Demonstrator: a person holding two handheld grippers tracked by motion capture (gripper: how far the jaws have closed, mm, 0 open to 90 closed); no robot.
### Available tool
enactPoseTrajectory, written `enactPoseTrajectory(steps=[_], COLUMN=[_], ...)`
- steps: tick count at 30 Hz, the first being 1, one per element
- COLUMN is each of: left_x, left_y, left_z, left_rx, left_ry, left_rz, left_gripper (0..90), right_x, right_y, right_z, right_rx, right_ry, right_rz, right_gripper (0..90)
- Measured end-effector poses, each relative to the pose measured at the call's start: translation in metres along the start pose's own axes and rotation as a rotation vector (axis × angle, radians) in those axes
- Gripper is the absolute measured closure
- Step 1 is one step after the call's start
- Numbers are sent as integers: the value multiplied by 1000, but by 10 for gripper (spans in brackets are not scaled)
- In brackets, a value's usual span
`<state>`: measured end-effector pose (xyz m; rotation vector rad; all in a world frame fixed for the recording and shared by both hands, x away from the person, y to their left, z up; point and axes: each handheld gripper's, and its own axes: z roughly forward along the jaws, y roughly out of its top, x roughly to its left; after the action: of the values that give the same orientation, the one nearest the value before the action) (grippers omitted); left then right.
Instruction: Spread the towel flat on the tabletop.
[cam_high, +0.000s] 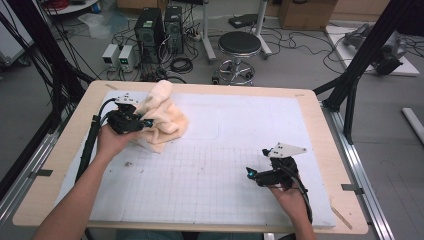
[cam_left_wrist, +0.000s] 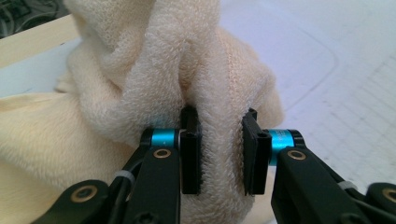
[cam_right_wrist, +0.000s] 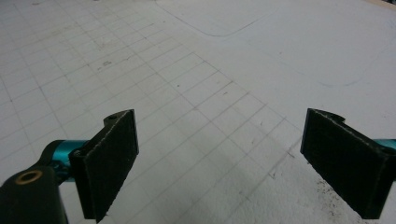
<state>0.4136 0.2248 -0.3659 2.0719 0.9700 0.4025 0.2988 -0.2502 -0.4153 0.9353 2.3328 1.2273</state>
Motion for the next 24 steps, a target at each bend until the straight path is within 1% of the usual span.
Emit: enactPoseTrajectory(steps=[2, 3, 4, 6, 7, 8, 9, 10, 11, 12, 13, 14, 15, 16, 17, 18, 20, 21, 22, 23, 24], left_x=[-8, -17, -17, -26, -39, -39, -47, -52, -60, -65, -73, -79, -87, -92, -101, -108, -118, -124, -127, -130, -130], left_y=[4, 9, 9, 14, 21, 21, 27, 30, 36, 39, 46, 49, 56, 59, 65, 70, 77, 81, 83, 85, 85], left_z=[-1, -1, -1, -1, -1, -1, -1, -1, -1, -1, -1, -1, -2, -2, -2, -2, -1, 2, 4, 10, 14], left_rx=[-8, -15, -15, -14, -17, -17, -19, -22, -27, -26, -31, -36, -44, -47, -56, -58, -61, -66, -64, -57, -47], left_ry=[-32, -75, -75, -106, -146, -146, -165, -175, -195, -209, -235, -247, -268, -286, -312, -325, -356, -381, -385, -387, -380], left_rz=[9, 17, 17, 32, 61, 61, 79, 93, 107, 116, 127, 133, 149, 156, 168, 182, 197, 202, 210, 221, 225], left_gripper=[730, 731, 731, 732, 732, 732, 732, 732, 731, 731, 732, 732, 732, 732, 732, 732, 732, 731, 731, 731, 730], right_x=[0, 0, 0, 1, 0, 0, 0, 0, 0, 0, 0, 0, 0, 0, 0, 0, -1, -1, -1, -1, -1], right_y=[0, 0, 0, 0, 0, 0, 0, 0, 0, 0, 0, 0, 0, 0, 0, 0, 0, 0, 0, 0, 0], right_z=[0, 0, 0, 0, 0, 0, 0, 0, -1, -1, -1, -1, -2, -2, -2, -3, -3, -4, -4, -4, -5], right_rx=[0, 3, 3, -1, -2, -2, -4, -4, -7, -7, -10, -10, -14, -14, -15, -15, -15, -19, -19, -22, -19], right_ry=[-1, 0, 0, -2, 0, 0, -3, -3, -3, -3, -2, -2, -4, -4, -4, -4, -5, -5, -5, -5, -3], right_rz=[-2, -3, -3, -1, -3, -3, -5, -5, -4, -4, -2, -2, -3, -3, -3, 3, 0, -2, -2, -2, 2], right_gripper=[106, 106, 106, 106, 106, 106, 106, 106, 106, 106, 106, 106, 106, 106, 106, 106, 106, 106, 106, 106, 106])
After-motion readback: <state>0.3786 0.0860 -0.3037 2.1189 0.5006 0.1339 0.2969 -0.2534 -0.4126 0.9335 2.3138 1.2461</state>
